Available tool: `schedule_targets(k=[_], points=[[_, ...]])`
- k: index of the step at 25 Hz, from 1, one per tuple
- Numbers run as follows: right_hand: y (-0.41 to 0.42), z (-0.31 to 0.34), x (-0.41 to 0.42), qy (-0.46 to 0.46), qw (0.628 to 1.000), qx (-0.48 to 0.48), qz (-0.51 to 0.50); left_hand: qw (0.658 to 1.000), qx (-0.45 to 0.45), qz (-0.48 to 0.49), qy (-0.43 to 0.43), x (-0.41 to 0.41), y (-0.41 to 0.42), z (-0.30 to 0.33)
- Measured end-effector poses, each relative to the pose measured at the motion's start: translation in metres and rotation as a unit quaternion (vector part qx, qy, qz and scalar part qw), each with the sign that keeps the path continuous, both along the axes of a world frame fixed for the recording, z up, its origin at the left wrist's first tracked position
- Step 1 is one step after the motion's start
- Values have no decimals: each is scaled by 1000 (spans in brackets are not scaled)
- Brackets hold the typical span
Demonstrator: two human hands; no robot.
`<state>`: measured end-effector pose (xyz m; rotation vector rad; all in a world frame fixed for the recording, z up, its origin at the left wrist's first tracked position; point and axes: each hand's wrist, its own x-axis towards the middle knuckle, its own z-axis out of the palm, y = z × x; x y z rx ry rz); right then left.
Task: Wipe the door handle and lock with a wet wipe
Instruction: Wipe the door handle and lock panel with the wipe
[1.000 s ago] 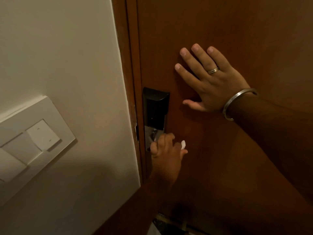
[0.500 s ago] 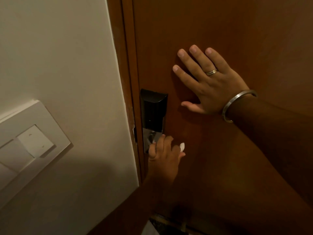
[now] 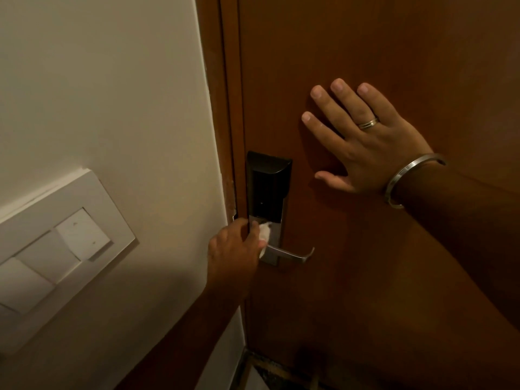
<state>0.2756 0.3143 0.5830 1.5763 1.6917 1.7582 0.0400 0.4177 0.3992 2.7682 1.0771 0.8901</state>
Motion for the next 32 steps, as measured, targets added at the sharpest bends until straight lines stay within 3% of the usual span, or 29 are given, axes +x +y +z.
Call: schedule_targets(k=[1, 5, 9, 13, 15, 18, 20, 21, 25, 32], points=[[0, 0, 0, 0, 1000, 1, 1, 998, -41, 3, -42, -1, 3, -2], [0, 0, 0, 0, 1000, 0, 2, 987, -52, -113, -101, -7, -8, -7], [-1, 0, -1, -3, 1000, 0, -1, 936, -257, -68, -230, 8, -14, 4], [0, 0, -1, 0, 1000, 2, 1, 907, -318, -40, -272, 11, -25, 1], [-1, 1, 0, -4, 1000, 3, -1, 857, -391, -8, -335, 13, -21, 2], [1, 0, -2, 2, 1000, -2, 0, 723, -560, 53, -402, 20, -4, 10], [0, -1, -1, 1, 1000, 2, 1, 683, -606, 72, -401, 20, -1, 9], [0, -1, 0, 0, 1000, 4, 1, 699, -597, 74, -387, 20, -1, 9], [0, 0, -1, 2, 1000, -2, 0, 831, -465, 65, -298, 26, 3, 21], [0, 1, -1, -2, 1000, 0, -4, 890, -386, 55, -237, 18, -6, 25]])
